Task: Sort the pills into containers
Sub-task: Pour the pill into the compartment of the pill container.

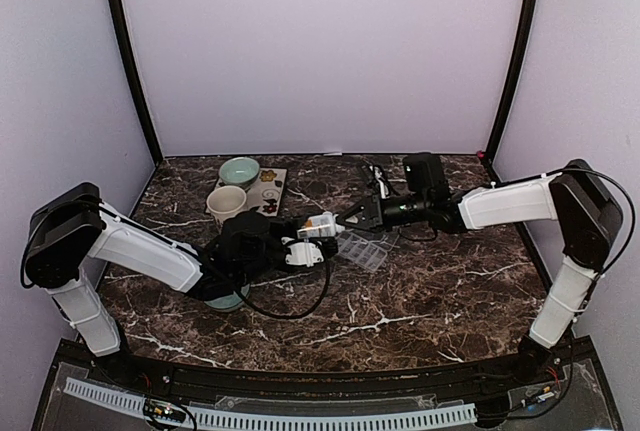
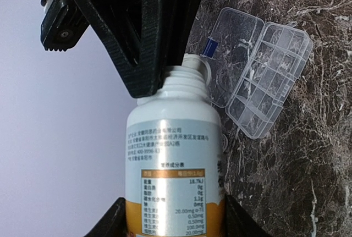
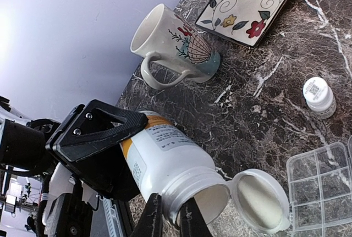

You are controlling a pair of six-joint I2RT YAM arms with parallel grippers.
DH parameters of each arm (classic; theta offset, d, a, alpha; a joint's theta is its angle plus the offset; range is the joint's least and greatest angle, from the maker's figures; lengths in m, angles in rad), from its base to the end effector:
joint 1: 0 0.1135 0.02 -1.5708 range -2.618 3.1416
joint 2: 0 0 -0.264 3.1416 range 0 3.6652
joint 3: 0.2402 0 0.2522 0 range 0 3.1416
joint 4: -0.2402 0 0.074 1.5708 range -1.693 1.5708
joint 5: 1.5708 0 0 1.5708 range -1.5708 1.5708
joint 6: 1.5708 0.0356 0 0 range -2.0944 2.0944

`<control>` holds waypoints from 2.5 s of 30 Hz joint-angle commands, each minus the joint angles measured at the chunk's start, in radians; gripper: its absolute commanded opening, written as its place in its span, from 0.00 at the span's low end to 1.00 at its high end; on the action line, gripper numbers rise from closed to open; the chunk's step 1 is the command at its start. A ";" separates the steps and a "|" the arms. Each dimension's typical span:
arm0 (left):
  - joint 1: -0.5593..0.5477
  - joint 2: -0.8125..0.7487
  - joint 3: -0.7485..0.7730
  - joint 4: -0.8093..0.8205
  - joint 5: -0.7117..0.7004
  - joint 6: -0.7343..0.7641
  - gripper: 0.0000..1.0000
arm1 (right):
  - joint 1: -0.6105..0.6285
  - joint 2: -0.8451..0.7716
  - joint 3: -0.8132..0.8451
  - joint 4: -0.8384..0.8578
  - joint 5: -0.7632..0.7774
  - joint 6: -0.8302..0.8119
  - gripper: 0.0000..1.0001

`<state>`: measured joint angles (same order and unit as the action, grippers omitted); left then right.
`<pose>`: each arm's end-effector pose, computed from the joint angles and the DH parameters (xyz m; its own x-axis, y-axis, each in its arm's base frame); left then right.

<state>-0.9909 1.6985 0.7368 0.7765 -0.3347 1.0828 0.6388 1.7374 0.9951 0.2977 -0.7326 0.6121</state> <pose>0.2009 -0.2853 0.1890 0.4943 0.7679 -0.4074 0.3766 0.2332 0.8965 0.2873 0.2430 0.2093 -0.8158 -0.0738 -0.5736 -0.5611 0.3412 0.7542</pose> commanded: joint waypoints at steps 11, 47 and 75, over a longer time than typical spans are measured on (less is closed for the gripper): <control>-0.006 -0.056 0.005 -0.007 0.046 -0.044 0.06 | -0.027 0.031 -0.059 0.197 -0.094 0.060 0.00; 0.030 -0.065 0.122 -0.251 0.084 -0.188 0.57 | -0.028 0.004 -0.100 0.315 -0.162 0.054 0.00; 0.076 -0.028 0.205 -0.373 0.077 -0.303 0.70 | -0.027 0.000 -0.147 0.432 -0.206 0.104 0.00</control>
<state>-0.9306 1.6844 0.9028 0.4263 -0.2474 0.8135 0.6075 1.7580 0.8658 0.6601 -0.8982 0.6979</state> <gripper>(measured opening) 0.698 0.022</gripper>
